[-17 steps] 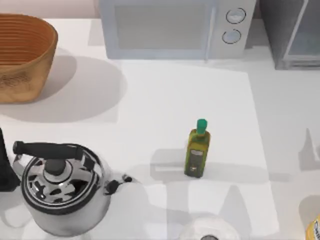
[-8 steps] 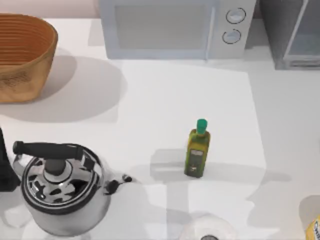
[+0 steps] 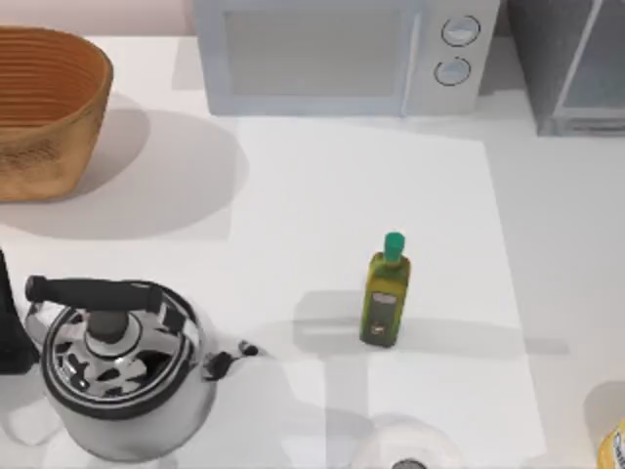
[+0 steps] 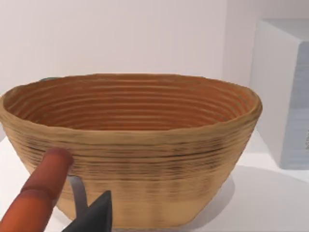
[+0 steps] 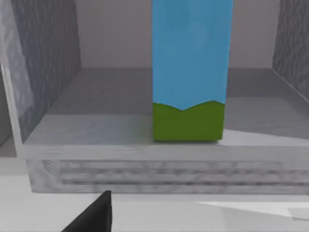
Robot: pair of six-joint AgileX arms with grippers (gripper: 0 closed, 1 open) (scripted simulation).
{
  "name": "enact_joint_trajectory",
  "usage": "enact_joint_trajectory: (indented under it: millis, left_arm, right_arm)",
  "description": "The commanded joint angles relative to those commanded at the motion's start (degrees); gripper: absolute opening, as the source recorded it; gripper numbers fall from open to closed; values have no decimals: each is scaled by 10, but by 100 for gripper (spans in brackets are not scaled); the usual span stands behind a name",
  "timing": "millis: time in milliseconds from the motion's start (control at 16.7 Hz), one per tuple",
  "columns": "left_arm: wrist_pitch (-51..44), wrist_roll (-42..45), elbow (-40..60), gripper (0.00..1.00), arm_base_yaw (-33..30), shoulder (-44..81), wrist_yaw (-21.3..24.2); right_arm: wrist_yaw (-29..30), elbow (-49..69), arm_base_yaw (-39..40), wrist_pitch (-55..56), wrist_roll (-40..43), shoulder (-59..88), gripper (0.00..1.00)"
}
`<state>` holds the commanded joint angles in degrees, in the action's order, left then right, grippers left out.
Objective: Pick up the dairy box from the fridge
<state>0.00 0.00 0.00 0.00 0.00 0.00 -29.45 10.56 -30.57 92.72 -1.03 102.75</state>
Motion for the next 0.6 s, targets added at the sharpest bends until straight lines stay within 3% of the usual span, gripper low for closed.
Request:
enact_joint_trajectory:
  millis: [360,600]
  left_arm:
    - [0,0,0,100,0,0,0]
    - [0,0,0,100,0,0,0]
  right_arm:
    - [4,6,7,-7,1,3,100]
    - [27,95,45,-50,6,48,100]
